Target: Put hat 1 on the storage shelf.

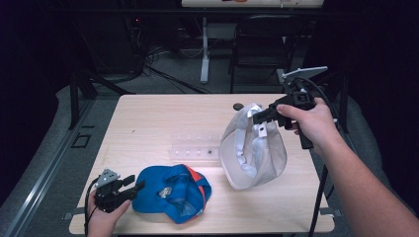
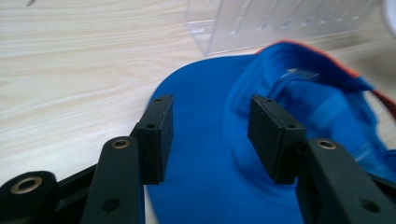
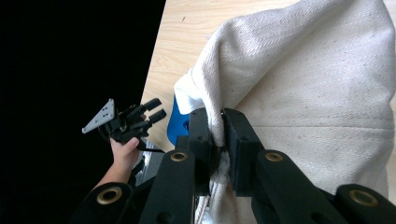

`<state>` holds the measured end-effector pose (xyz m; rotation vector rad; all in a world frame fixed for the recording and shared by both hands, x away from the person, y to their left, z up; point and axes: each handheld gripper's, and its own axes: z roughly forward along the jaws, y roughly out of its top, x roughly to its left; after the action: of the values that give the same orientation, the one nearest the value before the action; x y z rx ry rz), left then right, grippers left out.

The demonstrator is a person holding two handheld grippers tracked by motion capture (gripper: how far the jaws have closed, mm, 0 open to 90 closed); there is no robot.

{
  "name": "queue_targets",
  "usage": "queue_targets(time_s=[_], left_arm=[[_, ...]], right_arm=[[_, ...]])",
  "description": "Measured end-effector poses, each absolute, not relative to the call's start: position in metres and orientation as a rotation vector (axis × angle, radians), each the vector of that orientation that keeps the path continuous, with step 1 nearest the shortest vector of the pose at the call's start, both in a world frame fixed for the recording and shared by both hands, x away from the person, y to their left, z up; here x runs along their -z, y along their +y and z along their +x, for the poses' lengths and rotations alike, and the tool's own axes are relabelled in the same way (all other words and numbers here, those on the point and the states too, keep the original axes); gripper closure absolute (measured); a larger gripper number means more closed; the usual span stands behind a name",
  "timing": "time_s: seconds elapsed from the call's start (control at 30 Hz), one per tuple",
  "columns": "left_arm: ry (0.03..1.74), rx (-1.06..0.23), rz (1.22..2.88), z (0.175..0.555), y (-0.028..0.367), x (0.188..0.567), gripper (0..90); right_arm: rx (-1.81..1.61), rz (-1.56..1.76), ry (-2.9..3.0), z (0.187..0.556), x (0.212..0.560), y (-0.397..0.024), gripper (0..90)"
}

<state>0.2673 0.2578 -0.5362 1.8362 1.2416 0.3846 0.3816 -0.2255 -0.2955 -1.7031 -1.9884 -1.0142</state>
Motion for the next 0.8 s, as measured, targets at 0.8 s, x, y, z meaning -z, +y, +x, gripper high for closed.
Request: queue_targets(time_s=[0.8], left_arm=[[1.077,-0.414,1.839,0.289,0.205,0.493,47.2]], right_arm=[[1.067,-1.704,-1.966,0.419,0.296,-0.183,82.0]])
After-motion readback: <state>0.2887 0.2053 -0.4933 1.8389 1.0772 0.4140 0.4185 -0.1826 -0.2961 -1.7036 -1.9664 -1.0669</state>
